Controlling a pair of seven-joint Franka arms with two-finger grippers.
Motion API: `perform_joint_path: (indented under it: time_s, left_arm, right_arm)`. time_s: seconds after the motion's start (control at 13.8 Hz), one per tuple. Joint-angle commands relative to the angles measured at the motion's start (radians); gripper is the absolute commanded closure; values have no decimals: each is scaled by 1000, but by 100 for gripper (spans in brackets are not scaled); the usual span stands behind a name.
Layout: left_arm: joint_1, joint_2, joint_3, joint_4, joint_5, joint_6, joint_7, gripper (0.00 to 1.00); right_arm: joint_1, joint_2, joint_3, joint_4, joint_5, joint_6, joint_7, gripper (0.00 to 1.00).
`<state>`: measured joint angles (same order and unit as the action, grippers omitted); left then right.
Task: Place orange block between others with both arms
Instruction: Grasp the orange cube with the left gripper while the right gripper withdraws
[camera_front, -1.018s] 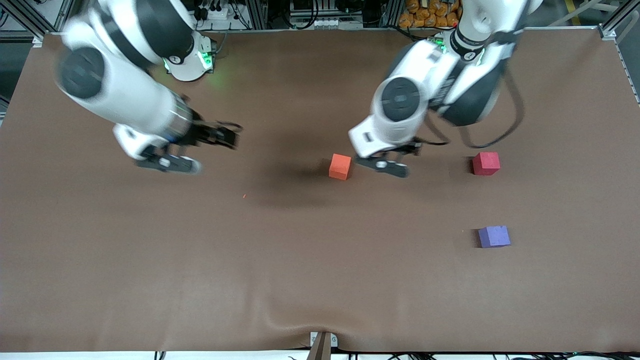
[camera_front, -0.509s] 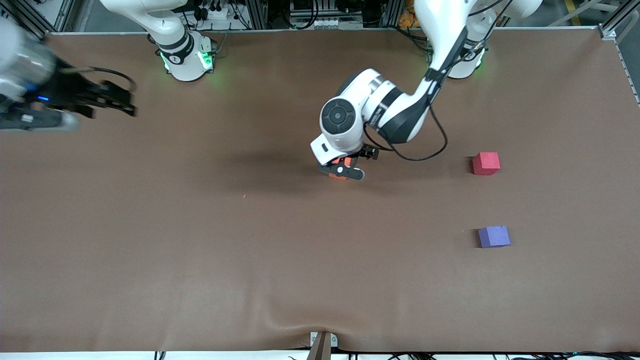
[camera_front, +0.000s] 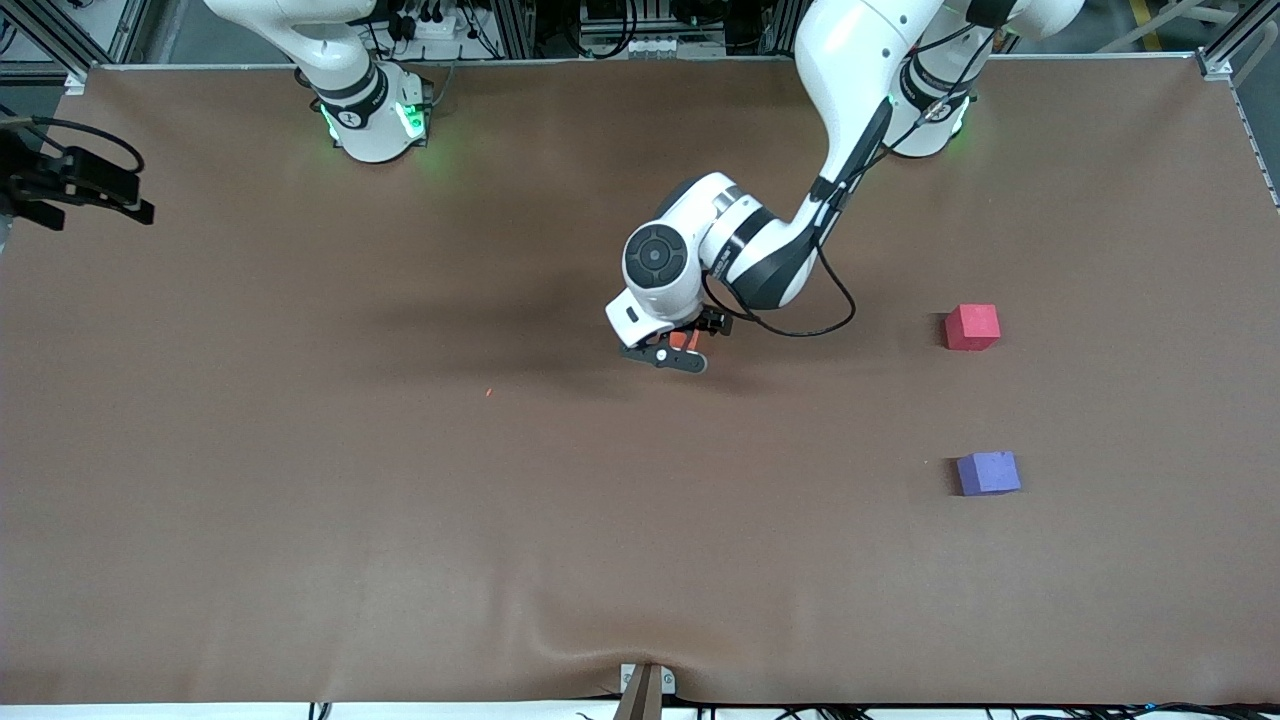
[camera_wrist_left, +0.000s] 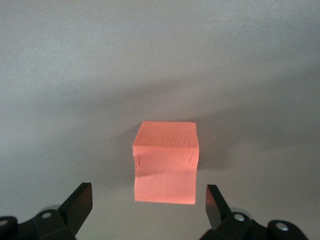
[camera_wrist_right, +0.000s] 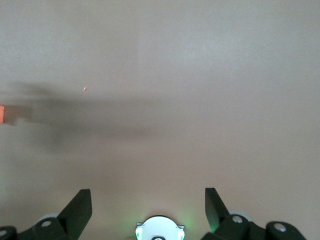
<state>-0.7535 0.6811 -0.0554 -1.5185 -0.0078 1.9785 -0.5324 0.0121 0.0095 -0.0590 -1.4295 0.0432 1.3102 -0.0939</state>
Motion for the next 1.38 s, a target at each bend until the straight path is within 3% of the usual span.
perform_joint_path:
  time_s: [0.0,0.51,0.8,1.16,1.31]
  left_arm:
    - [-29,18,8,-2,16,34,-3,0]
    - [-26,38,8,-35,52,82,18,1]
    - [-24,54,8,-32,51,98,18,15]
    - [-7,45,14,-31,51,103,17,97]
    - [60,-30,14,-35,51,47,18,100]
  right_arm:
    - [-4,-11,-16,8,-43,-12,-55,0]
    - [-1,-3,-30,8,-49,-15,-90,0]
    - [0,0,-28,11,-51,-12,-92,0]
    - [3,4,-28,9,-51,-9,-90,0]
    - [6,4,-27,11,-51,-9,-89,0]
